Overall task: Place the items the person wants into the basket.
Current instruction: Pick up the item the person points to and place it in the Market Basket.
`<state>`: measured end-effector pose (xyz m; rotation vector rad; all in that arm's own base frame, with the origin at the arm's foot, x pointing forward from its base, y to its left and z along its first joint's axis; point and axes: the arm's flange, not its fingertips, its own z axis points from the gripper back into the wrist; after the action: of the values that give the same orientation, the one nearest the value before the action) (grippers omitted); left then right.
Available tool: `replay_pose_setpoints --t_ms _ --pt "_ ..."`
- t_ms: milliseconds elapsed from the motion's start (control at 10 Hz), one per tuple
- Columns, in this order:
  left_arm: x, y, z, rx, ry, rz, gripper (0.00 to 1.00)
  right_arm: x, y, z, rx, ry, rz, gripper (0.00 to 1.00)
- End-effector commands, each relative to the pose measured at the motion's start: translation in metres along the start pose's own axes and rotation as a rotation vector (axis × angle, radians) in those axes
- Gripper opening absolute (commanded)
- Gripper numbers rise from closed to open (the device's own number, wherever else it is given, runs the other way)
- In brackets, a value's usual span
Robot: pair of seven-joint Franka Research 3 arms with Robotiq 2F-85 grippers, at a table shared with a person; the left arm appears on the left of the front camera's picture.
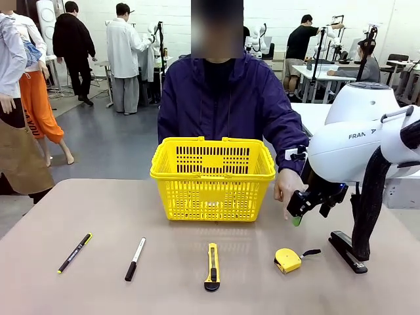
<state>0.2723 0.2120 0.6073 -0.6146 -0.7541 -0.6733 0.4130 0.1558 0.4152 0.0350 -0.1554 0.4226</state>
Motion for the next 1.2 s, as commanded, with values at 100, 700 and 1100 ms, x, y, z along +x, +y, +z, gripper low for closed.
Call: replay_pose_setpoints --t_ms 100,700,1100 --pt "0.001 0.0 0.002 -0.011 -0.018 -0.019 1.0 0.0 -0.003 -0.002 -0.002 0.004 -0.007 1.0" --pt "0.001 0.0 0.002 -0.011 -0.018 -0.019 1.0 -0.021 0.032 -0.041 -0.081 0.009 -0.057 1.0" --pt "0.001 0.0 0.002 -0.011 -0.018 -0.019 1.0 -0.017 0.067 -0.082 -0.067 0.067 0.018 1.0"
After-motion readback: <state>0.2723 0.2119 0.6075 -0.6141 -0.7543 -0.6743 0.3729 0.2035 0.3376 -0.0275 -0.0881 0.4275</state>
